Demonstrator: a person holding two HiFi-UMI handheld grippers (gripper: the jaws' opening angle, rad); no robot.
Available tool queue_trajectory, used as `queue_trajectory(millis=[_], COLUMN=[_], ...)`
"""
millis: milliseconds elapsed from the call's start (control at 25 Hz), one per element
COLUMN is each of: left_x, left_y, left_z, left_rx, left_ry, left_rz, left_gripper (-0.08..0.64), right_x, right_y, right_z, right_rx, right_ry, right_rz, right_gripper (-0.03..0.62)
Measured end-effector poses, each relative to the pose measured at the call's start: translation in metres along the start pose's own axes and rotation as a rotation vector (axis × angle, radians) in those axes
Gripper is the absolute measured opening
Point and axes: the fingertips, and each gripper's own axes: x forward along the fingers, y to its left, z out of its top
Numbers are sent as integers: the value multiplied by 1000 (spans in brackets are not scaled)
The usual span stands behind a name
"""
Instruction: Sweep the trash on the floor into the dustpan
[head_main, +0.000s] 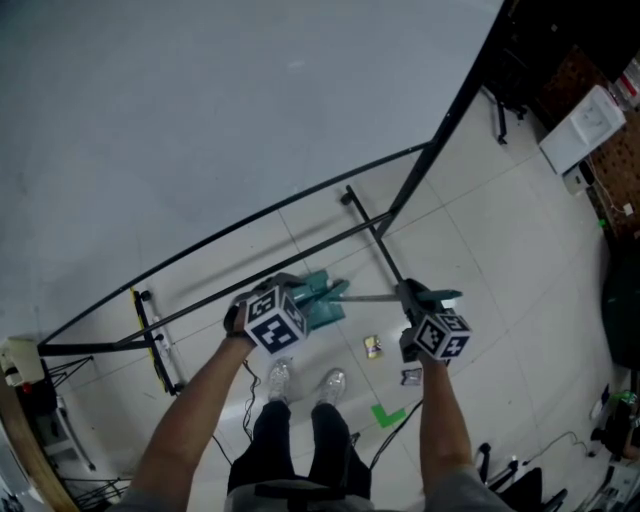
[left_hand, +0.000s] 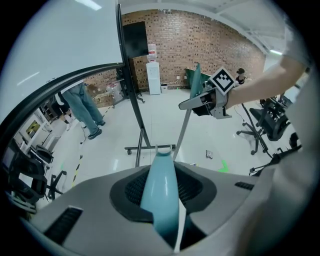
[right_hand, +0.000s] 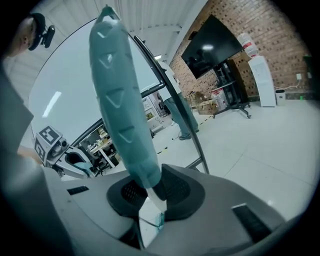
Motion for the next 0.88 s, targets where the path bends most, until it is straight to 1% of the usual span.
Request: queue_trajectory(millis=[160,280,400,520,640,760,880], left_x=[-1,-4,-6,-9,-13,-17,-24], left_y=[1,2,-2,-7,-16,-27,-39], left_z=[-1,-1,-4,-3,-5,-5,-4], left_rx=[-3,-1,16,45,98,165,219], left_ry=[-8,-14,-26,-43,-42,-56,-71], left_rz=[2,4,-6,-34,-75,-127,-172], left_gripper=[112,112,112,112,112,112,112], right_x=[-10,-19,-30,-42,-64,-97,-137], right_y=[-1,3,17,31,43,52,57], right_z=[0,0,3,16,28,39,42], right_rx=[66,128,124,82,42,20,11], right_ry=[23,6,-27,-62,-103,-160,-224], right_rz=[29,55,87,92,61,-7,-91], right_gripper=[54,52,51,51,51,51,49])
